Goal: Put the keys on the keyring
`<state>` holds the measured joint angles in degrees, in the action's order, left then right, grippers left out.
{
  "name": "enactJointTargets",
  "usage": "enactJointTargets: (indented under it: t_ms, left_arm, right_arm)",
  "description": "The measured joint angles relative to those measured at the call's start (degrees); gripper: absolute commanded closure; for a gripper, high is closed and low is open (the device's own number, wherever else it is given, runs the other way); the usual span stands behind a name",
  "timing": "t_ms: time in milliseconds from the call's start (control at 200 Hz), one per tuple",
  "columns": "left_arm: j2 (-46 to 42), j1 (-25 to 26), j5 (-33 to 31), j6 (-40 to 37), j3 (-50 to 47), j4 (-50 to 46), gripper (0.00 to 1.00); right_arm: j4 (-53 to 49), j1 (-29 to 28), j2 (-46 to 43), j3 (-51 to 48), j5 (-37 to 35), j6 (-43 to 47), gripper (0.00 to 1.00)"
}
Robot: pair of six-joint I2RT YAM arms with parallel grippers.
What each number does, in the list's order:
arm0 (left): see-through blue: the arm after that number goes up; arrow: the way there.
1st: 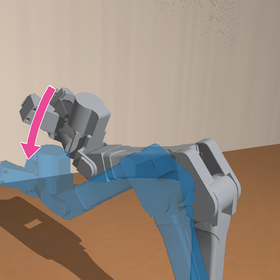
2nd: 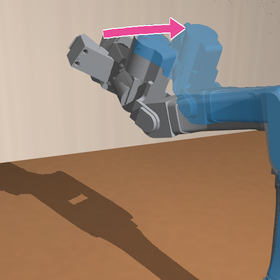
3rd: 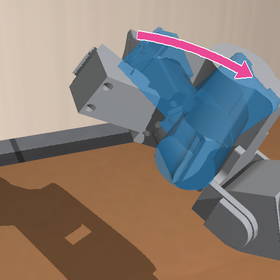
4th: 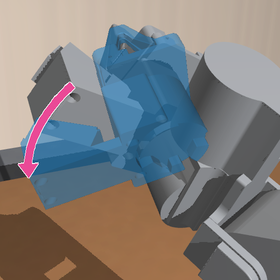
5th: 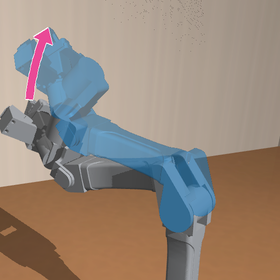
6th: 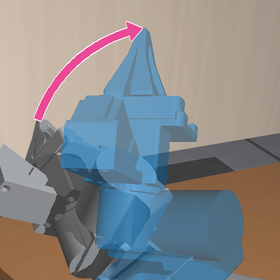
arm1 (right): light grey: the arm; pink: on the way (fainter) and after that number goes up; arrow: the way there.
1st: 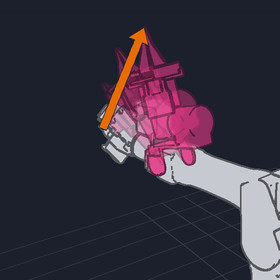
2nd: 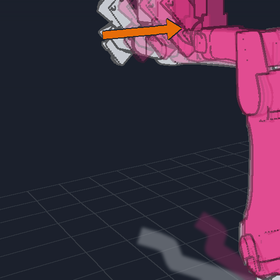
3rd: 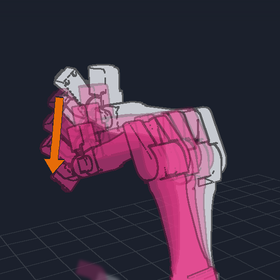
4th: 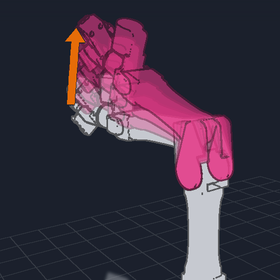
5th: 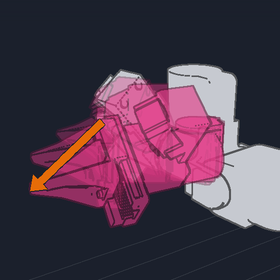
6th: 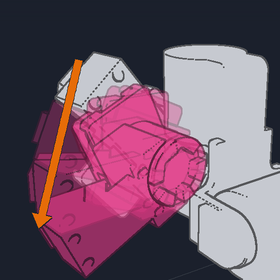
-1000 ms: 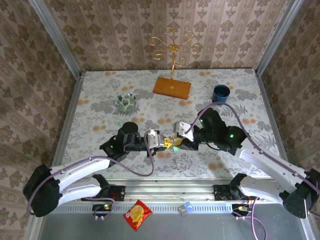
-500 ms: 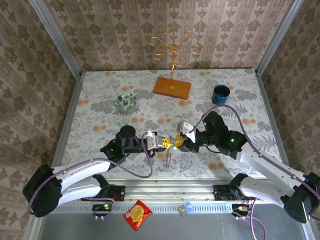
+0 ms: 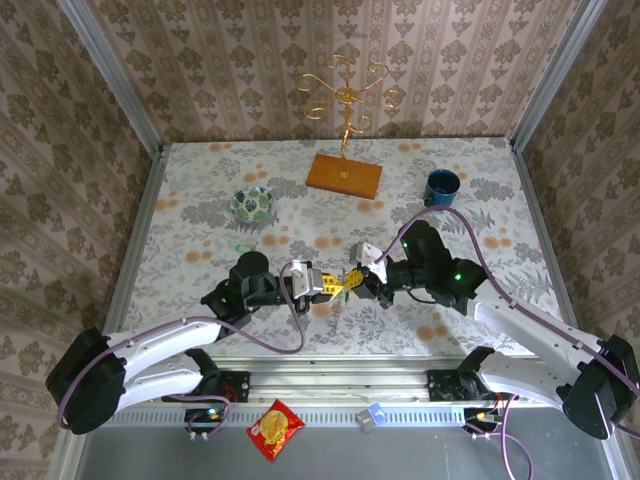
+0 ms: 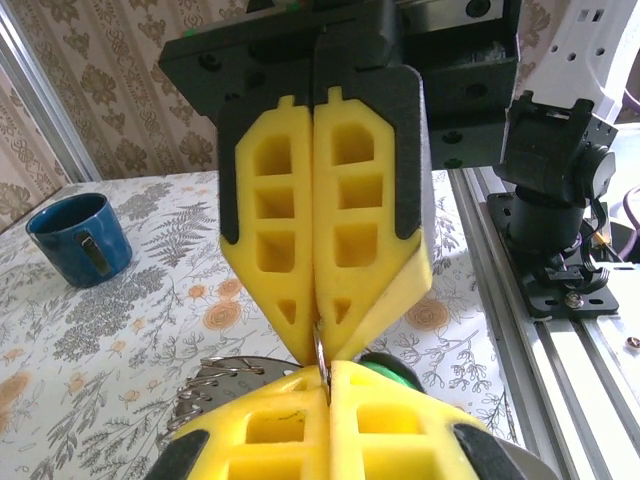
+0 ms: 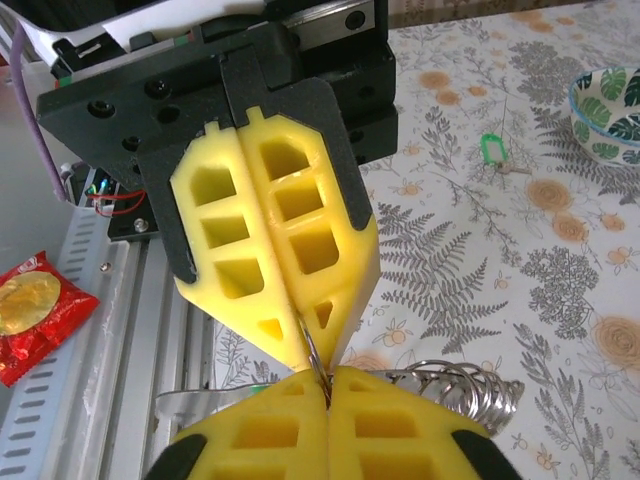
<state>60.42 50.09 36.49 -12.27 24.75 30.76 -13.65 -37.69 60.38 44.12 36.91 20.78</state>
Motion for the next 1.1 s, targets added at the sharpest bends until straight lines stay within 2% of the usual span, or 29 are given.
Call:
enactJointTargets:
  t_ms: [95, 155, 395, 805, 1100]
  left_arm:
    - [0.00, 0.02, -0.04, 0.09, -0.04, -0.09, 0.95]
    - [-0.02, 0.02, -0.07, 0.07, -0.04, -0.28, 0.86]
    - [-0.04, 0.07, -1.40, -1.62, 1.05, -4.39, 0.81]
    - [-0.04, 0.07, -2.89, -4.72, 4.07, -11.56, 0.79]
    - [-0.04, 0.09, -2.86, -4.98, 4.52, -12.41, 0.78]
  right_arm:
    - [-0.31, 0.00, 0.02, 0.02, -0.02, 0.52, 1.00]
    - [-0.76, 0.00, 0.02, 0.17, -0.04, 1.01, 1.00]
    - [-6.95, -0.07, 0.96, 3.52, -0.90, 4.09, 1.00]
    - [-14.84, -0.90, 3.58, 9.03, -3.48, 8.50, 1.00]
    - [-18.80, -2.89, 5.81, 11.82, -6.56, 11.04, 1.00]
